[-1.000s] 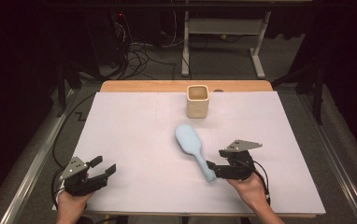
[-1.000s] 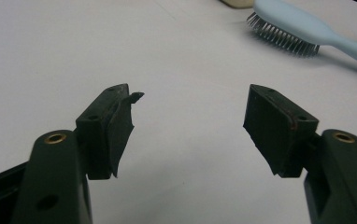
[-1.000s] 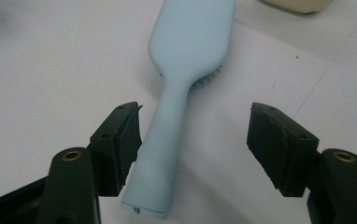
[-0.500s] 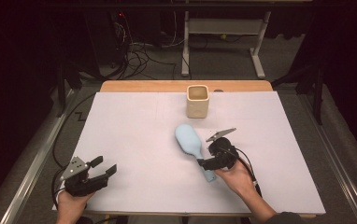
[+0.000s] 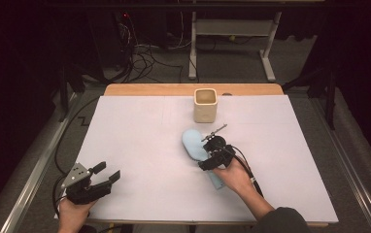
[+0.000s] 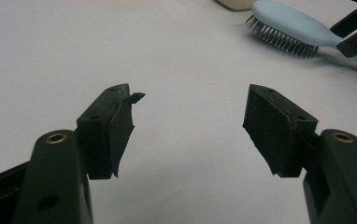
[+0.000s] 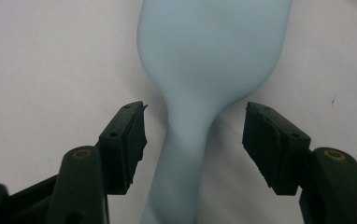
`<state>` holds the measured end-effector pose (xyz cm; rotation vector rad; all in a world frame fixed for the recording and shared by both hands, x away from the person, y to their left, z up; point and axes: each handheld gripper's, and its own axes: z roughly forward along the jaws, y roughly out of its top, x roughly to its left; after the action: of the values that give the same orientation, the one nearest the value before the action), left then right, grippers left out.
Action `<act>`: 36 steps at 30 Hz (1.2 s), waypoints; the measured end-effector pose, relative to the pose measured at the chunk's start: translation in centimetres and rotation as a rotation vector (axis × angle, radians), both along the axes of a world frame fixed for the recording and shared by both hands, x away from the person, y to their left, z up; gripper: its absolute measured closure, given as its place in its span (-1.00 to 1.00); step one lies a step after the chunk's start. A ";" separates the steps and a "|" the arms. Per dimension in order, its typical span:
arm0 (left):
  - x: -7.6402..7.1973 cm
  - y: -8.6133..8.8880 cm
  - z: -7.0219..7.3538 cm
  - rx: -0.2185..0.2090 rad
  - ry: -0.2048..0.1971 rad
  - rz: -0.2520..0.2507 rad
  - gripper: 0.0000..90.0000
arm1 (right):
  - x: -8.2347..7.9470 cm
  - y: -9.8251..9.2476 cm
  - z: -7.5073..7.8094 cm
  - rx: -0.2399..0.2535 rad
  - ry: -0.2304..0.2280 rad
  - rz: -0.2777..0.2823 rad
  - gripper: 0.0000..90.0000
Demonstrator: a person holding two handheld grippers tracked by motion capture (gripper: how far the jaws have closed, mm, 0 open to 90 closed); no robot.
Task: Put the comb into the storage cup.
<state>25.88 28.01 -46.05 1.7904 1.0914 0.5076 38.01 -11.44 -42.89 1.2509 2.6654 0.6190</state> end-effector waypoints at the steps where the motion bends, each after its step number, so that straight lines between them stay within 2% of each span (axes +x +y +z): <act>1: 0.0 0.0 0.0 -0.002 0.002 0.002 -0.26 | 0.2 0.1 -0.1 -0.004 0.010 0.005 -0.09; 3: 0.0 0.1 0.0 -0.006 -0.001 0.009 -0.27 | 0.6 0.6 -0.5 -0.028 0.040 -0.006 -0.07; 12: 0.0 0.2 0.1 -0.009 -0.004 0.017 -0.27 | 1.3 1.8 -0.8 -0.089 0.082 -0.005 -0.01; 17: 0.0 0.3 0.1 -0.014 0.003 0.022 -0.27 | 1.5 2.1 -0.8 -0.121 0.081 -0.009 0.10; 19: 0.0 0.3 0.1 -0.015 0.007 0.023 -0.27 | 1.4 2.3 -0.8 -0.152 0.070 0.010 0.18; 23: 0.0 0.2 0.0 -0.012 0.005 0.024 -0.27 | 1.6 2.5 -0.8 -0.185 0.076 0.036 0.23; 27: 0.0 0.2 0.0 -0.011 0.007 0.022 -0.27 | 1.8 2.7 -0.7 -0.197 0.087 0.048 0.29; 28: 0.0 0.2 0.0 -0.013 0.007 0.022 -0.27 | 1.8 2.8 -0.6 -0.205 0.102 0.041 0.34; 29: 0.0 0.2 0.0 -0.013 0.007 0.021 -0.27 | 2.0 2.7 -0.7 -0.207 0.093 0.056 0.38; 31: 0.0 0.2 0.0 -0.012 0.007 0.021 -0.27 | 2.1 2.7 -0.6 -0.216 0.106 0.055 0.43; 36: 0.1 0.1 -0.1 -0.013 0.015 0.015 -0.26 | 2.2 2.7 -0.5 -0.224 0.103 0.068 0.50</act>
<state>25.94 28.14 -46.11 1.7784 1.1172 0.4955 40.17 -8.75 -43.41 1.1641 2.7761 0.2595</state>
